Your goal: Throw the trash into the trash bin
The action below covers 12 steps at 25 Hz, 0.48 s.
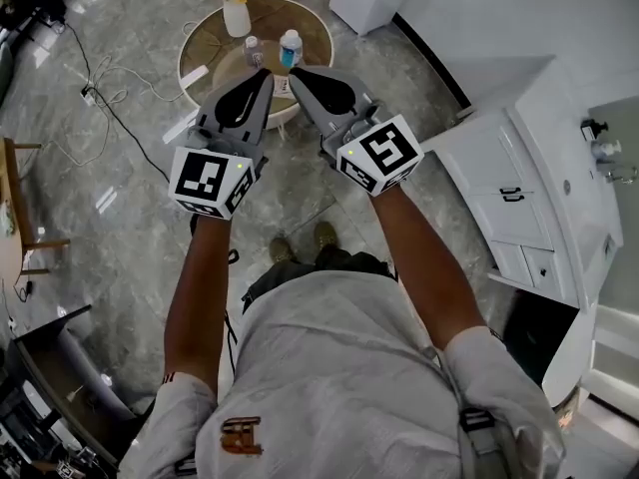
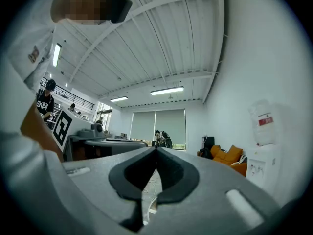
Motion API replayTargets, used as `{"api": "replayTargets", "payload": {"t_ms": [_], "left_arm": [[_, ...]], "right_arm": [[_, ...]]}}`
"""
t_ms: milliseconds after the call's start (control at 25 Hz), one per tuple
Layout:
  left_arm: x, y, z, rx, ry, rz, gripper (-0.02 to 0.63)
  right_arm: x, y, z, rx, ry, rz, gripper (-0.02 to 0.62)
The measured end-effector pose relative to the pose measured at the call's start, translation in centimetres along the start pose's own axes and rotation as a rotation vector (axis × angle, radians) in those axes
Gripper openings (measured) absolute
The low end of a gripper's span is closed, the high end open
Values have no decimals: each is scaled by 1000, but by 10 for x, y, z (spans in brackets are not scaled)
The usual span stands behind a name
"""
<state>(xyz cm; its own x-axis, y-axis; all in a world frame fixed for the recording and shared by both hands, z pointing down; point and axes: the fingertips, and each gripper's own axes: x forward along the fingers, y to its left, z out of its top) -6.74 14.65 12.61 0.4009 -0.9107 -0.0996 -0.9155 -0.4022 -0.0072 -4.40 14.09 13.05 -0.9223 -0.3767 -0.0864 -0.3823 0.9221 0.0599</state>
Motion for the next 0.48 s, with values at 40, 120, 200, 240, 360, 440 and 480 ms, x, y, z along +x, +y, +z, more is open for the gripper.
{"api": "replayTargets", "payload": {"t_ms": [40,120,200,240,360,440,480], "left_arm": [[-1,1,-1,-1,0,-3,-2],[-2,4,-3,-2,1,-9,-2],[-4,9,-7,-4,4,-13,-2],[-5,11,-9,-3,5,-15,-2],[-10,19,-16,-2,8,-19,-2],[-12,25,-20,2,11,-24,-2],[-13,28,-21,5,12,-28,-2]], "right_arm": [[1,1,-1,0,1,-3,1],[5,3,-4,-2,7,-10,0],[8,5,-7,-1,12,-17,1],[10,6,-8,0,14,-20,2],[17,10,-13,-2,22,-30,2],[22,11,-17,-11,32,-38,2],[24,10,-19,-14,38,-43,2]]}}
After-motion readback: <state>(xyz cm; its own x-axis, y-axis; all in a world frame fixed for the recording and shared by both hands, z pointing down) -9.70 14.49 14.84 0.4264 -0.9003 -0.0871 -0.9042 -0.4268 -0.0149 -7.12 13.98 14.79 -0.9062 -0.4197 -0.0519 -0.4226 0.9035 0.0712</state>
